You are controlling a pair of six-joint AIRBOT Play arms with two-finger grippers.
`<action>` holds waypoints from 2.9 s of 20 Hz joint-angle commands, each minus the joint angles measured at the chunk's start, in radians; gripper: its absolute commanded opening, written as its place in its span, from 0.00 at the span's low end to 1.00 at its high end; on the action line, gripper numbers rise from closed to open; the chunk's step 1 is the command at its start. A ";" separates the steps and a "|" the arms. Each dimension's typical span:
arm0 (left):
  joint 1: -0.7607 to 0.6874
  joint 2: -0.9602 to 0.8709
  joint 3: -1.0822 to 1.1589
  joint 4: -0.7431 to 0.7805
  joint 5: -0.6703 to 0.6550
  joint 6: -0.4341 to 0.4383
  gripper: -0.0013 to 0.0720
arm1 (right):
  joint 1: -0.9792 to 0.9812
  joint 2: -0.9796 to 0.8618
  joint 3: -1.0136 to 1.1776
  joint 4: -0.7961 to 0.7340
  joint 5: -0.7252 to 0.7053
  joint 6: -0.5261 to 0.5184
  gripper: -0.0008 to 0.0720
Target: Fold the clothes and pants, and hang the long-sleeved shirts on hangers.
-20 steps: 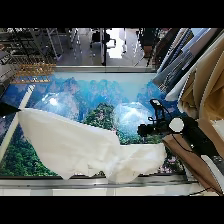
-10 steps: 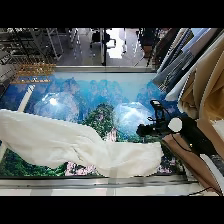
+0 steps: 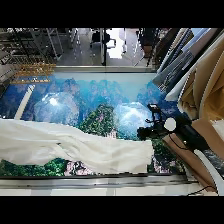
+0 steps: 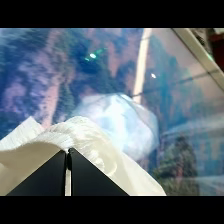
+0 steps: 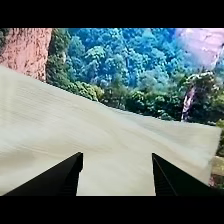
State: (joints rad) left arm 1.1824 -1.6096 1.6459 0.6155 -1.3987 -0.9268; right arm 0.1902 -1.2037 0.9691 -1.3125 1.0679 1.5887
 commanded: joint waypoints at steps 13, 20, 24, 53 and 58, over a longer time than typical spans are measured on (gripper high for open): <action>0.027 0.000 -0.001 0.043 0.122 -0.080 0.03 | -0.183 -0.184 0.000 0.214 0.072 -0.216 0.69; 0.028 0.000 -0.001 0.043 0.104 -0.080 0.03 | -0.183 -0.255 0.000 0.230 0.053 -0.225 0.69; 0.027 0.000 -0.001 0.040 0.099 -0.080 0.03 | -0.177 -0.256 0.001 0.274 0.018 -0.271 0.24; 0.087 0.385 -0.005 -0.666 0.150 -0.110 0.03 | -0.273 0.409 0.625 0.050 0.430 -0.011 0.03; -0.153 0.292 -0.098 -0.019 0.122 -0.135 0.03 | -0.128 0.388 -0.029 0.077 0.282 0.050 0.03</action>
State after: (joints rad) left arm 1.1362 -1.2701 1.5978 0.1818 -1.2522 -1.0355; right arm -0.0017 -0.8024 1.2499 -1.2724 1.4181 1.5944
